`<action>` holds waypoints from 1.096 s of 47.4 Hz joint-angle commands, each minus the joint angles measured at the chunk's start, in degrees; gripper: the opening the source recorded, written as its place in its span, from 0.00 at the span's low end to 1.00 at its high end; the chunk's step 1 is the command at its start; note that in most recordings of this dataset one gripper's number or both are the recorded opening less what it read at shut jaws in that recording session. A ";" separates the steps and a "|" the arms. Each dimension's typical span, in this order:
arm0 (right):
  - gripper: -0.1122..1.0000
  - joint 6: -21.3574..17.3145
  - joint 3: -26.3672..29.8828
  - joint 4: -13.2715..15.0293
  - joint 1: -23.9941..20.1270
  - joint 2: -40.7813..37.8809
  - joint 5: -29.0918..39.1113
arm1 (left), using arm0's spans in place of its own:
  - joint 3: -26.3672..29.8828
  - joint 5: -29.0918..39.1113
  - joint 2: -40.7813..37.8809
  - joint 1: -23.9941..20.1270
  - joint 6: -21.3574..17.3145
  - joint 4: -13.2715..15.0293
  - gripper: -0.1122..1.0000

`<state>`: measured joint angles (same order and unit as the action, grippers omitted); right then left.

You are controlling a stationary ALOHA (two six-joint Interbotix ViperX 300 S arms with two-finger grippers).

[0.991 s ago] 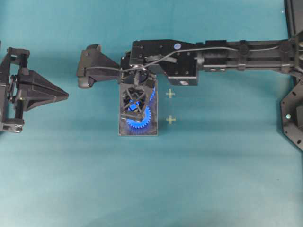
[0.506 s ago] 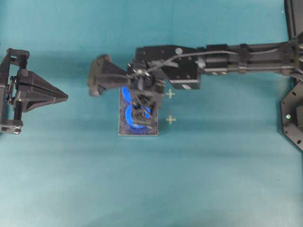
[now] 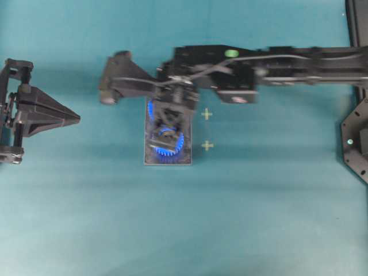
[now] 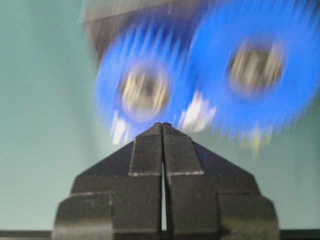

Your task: Fit the small gear onto the shaft.

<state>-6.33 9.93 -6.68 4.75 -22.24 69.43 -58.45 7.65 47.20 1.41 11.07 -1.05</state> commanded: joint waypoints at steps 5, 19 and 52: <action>0.08 1.32 5.62 -0.09 0.18 -3.34 -0.62 | 0.00 -0.44 0.44 0.09 0.18 -0.18 0.10; 0.08 2.20 3.43 -0.26 -0.70 -3.52 1.76 | -1.05 -0.44 1.67 0.09 0.62 -0.18 0.10; 0.08 -2.90 -10.02 -3.78 -4.39 7.21 0.97 | -0.88 -0.44 1.93 0.09 1.41 -0.18 0.10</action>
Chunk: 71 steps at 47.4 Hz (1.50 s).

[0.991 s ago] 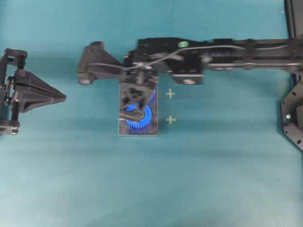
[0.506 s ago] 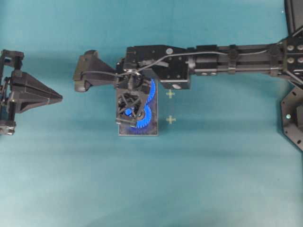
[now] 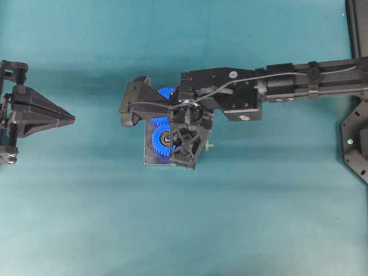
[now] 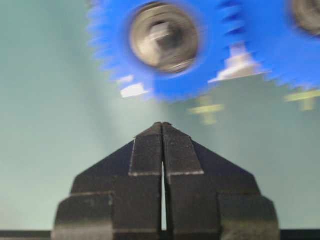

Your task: Fit the small gear onto the shaft.

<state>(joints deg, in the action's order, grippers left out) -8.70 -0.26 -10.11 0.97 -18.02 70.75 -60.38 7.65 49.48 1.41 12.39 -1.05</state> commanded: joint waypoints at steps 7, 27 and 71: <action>0.08 0.00 -2.11 0.18 0.53 5.01 -2.64 | 1.67 -0.44 -0.35 0.09 0.00 -0.18 0.10; 0.08 0.88 -16.96 0.26 2.90 20.65 -22.85 | 1.49 -0.44 -0.44 -0.18 -0.35 -0.18 0.10; 0.08 1.23 -34.54 1.58 1.58 32.17 -42.45 | -0.18 -0.44 -0.44 -0.53 -0.79 -0.18 0.10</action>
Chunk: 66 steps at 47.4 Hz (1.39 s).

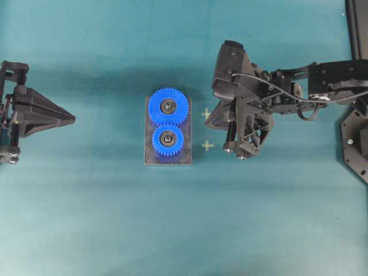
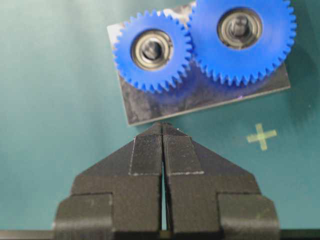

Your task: Fit the small gear onto the shaft.

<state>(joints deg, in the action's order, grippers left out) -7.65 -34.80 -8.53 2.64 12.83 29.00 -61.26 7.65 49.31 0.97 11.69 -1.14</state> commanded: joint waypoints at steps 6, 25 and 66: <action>0.08 0.18 -1.32 0.00 -0.35 1.14 -1.85 | 0.00 -0.79 -0.26 -0.09 0.53 -0.09 0.10; 0.08 0.53 -4.83 0.18 -1.05 0.97 -8.61 | -2.11 -3.60 -0.26 -0.26 0.53 -0.09 0.10; 0.08 0.88 -10.11 0.18 -1.32 0.53 -20.04 | -7.73 -9.23 0.26 -1.58 0.62 -0.09 0.10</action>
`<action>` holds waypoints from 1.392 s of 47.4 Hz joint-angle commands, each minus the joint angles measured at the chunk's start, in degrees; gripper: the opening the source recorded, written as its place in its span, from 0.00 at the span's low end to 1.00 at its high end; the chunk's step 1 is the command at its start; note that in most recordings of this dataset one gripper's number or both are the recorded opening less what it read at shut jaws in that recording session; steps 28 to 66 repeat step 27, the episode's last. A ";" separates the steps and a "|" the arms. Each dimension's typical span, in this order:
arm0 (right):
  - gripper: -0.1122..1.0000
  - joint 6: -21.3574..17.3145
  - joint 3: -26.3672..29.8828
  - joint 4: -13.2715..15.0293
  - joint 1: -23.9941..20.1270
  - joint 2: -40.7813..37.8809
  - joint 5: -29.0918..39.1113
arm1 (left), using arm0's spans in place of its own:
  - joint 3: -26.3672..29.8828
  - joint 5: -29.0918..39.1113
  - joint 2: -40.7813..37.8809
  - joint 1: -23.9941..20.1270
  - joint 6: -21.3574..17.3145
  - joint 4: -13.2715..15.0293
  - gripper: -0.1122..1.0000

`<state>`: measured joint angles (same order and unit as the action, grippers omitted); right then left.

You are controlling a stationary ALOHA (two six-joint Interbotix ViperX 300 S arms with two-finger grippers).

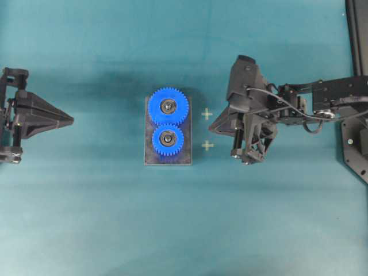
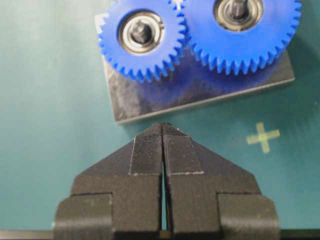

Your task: Fit the small gear onto the shaft.

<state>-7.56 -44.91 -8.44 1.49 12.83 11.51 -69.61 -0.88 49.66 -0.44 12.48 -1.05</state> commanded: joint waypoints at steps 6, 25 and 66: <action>0.08 0.79 -1.23 0.09 -0.18 0.53 -6.06 | 0.35 -0.09 0.26 -0.26 -0.53 -0.18 0.10; 0.08 0.79 -3.16 0.18 -0.18 -0.26 -7.82 | -5.89 0.35 8.79 -1.23 0.79 -0.18 0.10; 0.08 0.79 -3.43 0.09 -0.18 -0.44 -7.82 | -6.33 0.97 9.93 -1.23 1.14 -0.18 0.10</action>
